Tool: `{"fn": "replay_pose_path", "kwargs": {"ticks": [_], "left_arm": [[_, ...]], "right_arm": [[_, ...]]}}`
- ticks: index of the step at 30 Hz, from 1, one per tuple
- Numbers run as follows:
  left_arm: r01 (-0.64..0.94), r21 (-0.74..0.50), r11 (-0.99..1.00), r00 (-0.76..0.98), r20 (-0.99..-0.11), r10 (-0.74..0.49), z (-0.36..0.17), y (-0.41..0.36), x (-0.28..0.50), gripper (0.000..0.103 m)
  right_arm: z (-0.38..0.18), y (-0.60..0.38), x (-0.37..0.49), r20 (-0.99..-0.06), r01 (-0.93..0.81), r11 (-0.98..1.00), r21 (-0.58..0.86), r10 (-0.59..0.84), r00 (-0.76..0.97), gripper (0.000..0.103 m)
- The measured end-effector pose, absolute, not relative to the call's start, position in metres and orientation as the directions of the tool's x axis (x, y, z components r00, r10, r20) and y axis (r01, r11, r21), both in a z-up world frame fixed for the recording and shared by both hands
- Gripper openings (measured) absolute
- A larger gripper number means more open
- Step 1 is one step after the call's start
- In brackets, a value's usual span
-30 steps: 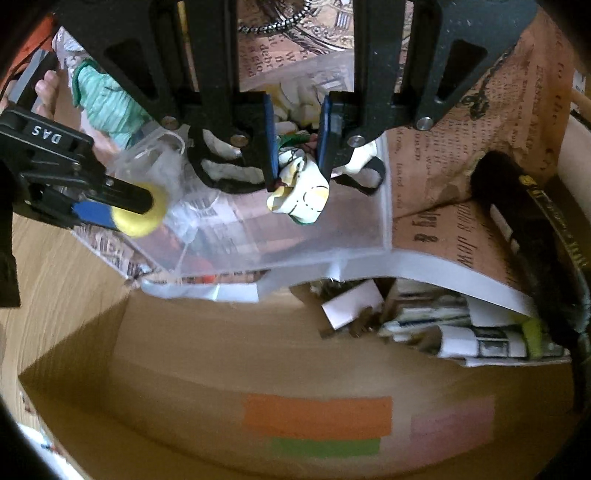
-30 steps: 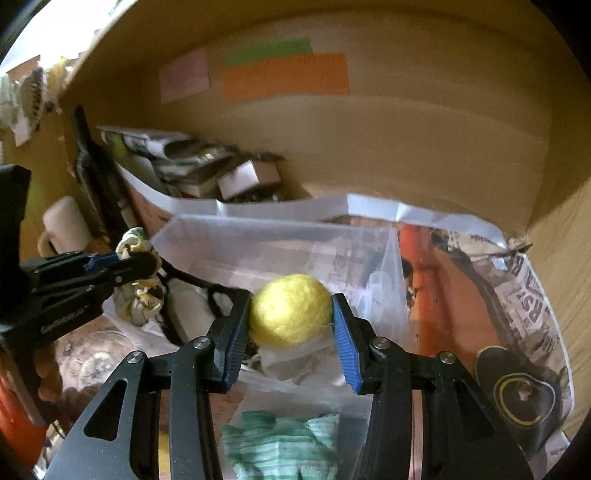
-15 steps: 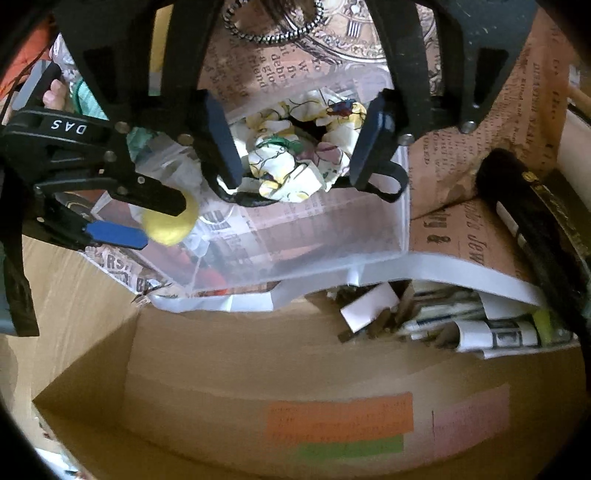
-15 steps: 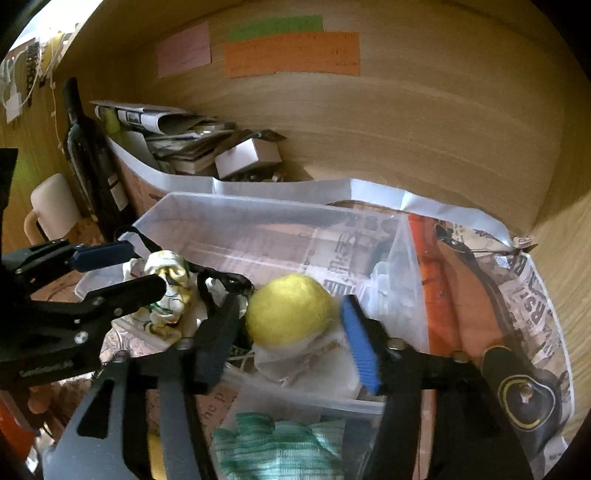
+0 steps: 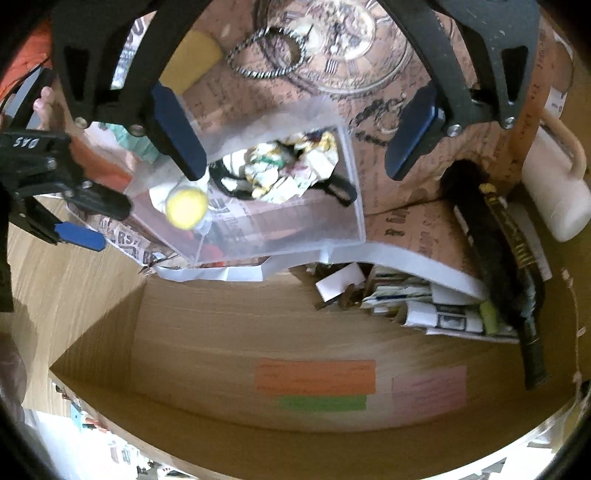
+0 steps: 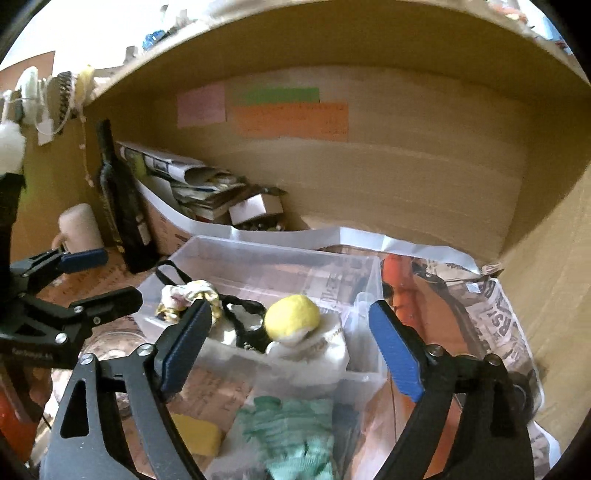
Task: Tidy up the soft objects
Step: 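Open both tools to drop the scrunchie and ball into the box, then grasp the beaded bracelet with the left tool while the right tool grasps the green knit glove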
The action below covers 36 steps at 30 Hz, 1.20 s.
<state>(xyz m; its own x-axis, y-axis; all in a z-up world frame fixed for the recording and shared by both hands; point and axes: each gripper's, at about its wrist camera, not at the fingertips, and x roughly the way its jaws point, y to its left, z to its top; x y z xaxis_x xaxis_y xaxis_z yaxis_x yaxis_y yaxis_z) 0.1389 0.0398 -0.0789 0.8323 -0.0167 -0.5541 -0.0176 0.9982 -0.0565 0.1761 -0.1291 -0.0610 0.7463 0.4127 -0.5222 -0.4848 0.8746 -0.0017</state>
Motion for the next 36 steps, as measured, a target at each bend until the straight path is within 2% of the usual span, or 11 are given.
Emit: {"fn": "replay_pose_path", "kwargs": {"ticks": [6, 10, 17, 19, 23, 25, 27, 31, 32, 34, 36], "left_arm": [[-0.029, -0.046, 0.999, 0.782, -0.623, -0.005, -0.104, 0.049, 0.121, 0.100], [-0.037, -0.034, 0.999, 0.736, -0.677, 0.004, -0.129, 0.052, 0.115, 0.100], [-0.054, -0.032, 0.998, 0.695, -0.719, 0.015, -0.160, 0.049, 0.111, 0.099], [-0.055, -0.023, 0.998, 0.688, -0.725, 0.021, -0.165, 0.049, 0.112, 0.082], [-0.041, -0.033, 0.999, 0.669, -0.743, 0.003, -0.171, 0.050, 0.115, 0.066], [-0.020, -0.048, 0.999, 0.664, -0.747, -0.022, -0.174, 0.049, 0.115, 0.054], [-0.013, -0.034, 0.999, 0.664, -0.748, -0.017, -0.176, 0.046, 0.115, 0.047], [-0.010, -0.039, 0.999, 0.669, -0.743, -0.022, -0.177, 0.043, 0.114, 0.030], [-0.009, -0.046, 0.999, 0.670, -0.742, -0.028, -0.177, 0.044, 0.114, 0.026], [-0.008, -0.051, 0.999, 0.670, -0.742, -0.033, -0.178, 0.045, 0.115, 0.008], [-0.019, -0.058, 0.998, 0.674, -0.738, -0.030, -0.178, 0.047, 0.115, 0.006]], "right_arm": [[-0.072, -0.143, 0.159, -0.542, -0.486, 0.874, 0.026, 0.421, 0.727, 0.088], [-0.091, -0.149, 0.157, -0.585, -0.467, 0.884, 0.025, 0.391, 0.710, 0.088], [-0.126, -0.159, 0.159, -0.668, -0.438, 0.897, 0.062, 0.364, 0.650, 0.087], [-0.132, -0.159, 0.158, -0.684, -0.436, 0.898, 0.060, 0.355, 0.637, 0.087], [-0.140, -0.159, 0.158, -0.709, -0.452, 0.890, 0.060, 0.356, 0.609, 0.081], [-0.144, -0.157, 0.159, -0.723, -0.472, 0.879, 0.065, 0.368, 0.585, 0.077], [-0.150, -0.154, 0.161, -0.740, -0.480, 0.875, 0.067, 0.366, 0.564, 0.066], [-0.156, -0.153, 0.163, -0.748, -0.487, 0.869, 0.085, 0.379, 0.546, 0.054], [-0.156, -0.154, 0.162, -0.742, -0.489, 0.868, 0.089, 0.385, 0.548, 0.047], [-0.156, -0.156, 0.163, -0.739, -0.478, 0.873, 0.092, 0.382, 0.555, 0.034], [-0.155, -0.158, 0.162, -0.736, -0.470, 0.877, 0.100, 0.383, 0.558, 0.019]]}}
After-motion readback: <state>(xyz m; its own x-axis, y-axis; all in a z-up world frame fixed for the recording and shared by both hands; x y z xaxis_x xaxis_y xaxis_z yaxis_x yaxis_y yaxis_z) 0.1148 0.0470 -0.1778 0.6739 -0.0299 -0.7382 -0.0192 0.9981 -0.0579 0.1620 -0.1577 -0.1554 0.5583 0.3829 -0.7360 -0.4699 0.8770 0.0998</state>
